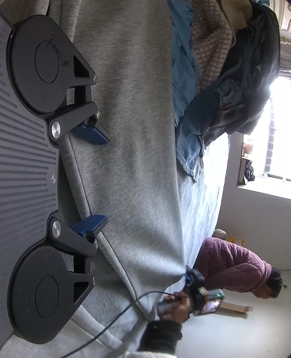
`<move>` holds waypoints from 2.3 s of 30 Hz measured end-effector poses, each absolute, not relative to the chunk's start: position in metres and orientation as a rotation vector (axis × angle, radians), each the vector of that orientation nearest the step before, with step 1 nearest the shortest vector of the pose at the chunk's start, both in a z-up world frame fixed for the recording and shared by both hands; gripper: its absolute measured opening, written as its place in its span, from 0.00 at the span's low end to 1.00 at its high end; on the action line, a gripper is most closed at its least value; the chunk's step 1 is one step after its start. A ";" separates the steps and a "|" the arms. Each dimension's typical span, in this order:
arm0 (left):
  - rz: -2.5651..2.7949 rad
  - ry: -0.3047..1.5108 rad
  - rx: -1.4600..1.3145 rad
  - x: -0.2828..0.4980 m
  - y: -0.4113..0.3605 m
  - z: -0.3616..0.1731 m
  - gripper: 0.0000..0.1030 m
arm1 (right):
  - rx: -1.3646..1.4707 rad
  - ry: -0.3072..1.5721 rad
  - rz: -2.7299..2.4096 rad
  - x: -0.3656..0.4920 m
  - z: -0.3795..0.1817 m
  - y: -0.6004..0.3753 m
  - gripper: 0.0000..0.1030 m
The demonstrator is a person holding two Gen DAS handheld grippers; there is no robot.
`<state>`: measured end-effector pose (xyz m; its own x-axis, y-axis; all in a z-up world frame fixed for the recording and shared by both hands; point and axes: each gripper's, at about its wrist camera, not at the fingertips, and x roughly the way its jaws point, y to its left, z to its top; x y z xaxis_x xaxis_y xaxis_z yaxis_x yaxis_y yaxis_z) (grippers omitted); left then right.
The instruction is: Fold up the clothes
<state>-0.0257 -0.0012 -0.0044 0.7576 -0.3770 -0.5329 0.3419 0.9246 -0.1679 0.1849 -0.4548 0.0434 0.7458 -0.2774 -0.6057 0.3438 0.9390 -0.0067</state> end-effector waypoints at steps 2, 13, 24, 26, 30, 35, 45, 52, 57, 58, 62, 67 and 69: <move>-0.394 0.593 -0.061 -0.026 -0.001 -0.005 0.69 | 0.175 0.660 -0.429 0.185 0.033 -0.473 0.09; -0.406 0.592 -0.063 -0.025 -0.002 -0.005 0.74 | 0.206 0.681 -0.063 0.089 0.120 -0.454 0.13; -0.458 0.590 -0.205 -0.020 0.016 -0.005 0.77 | -0.022 0.936 -0.133 0.011 0.056 -0.442 0.12; -0.459 0.594 -0.217 -0.019 0.017 -0.005 0.77 | 0.014 0.949 -0.280 -0.001 0.066 -0.482 0.18; -0.456 0.592 -0.216 -0.019 0.017 -0.005 0.77 | -0.052 0.841 -0.259 0.010 0.102 -0.468 0.17; -0.457 0.590 -0.216 -0.019 0.018 -0.005 0.77 | -0.080 0.754 0.026 0.072 0.101 -0.378 0.16; -0.464 0.582 -0.214 -0.021 0.018 -0.005 0.81 | 0.150 0.751 -0.227 0.162 0.037 -0.451 0.00; -0.464 0.579 -0.215 -0.021 0.018 -0.005 0.85 | 0.184 0.736 -0.271 0.124 0.075 -0.470 0.10; -0.455 0.577 -0.222 -0.022 0.019 -0.004 0.86 | 0.257 0.848 0.162 0.049 0.081 -0.407 0.37; -0.455 0.578 -0.223 -0.022 0.019 -0.004 0.86 | 0.206 0.894 0.164 0.038 0.070 -0.400 0.37; -0.450 0.570 -0.233 -0.022 0.021 -0.002 0.86 | 0.181 0.915 -0.049 0.005 0.055 -0.438 0.36; -0.397 0.497 -0.252 -0.038 0.045 0.025 0.86 | 0.094 0.894 -0.287 -0.022 0.103 -0.452 0.37; -0.340 0.455 -0.252 -0.051 0.068 0.045 0.88 | 0.066 0.849 -0.163 -0.026 0.120 -0.411 0.37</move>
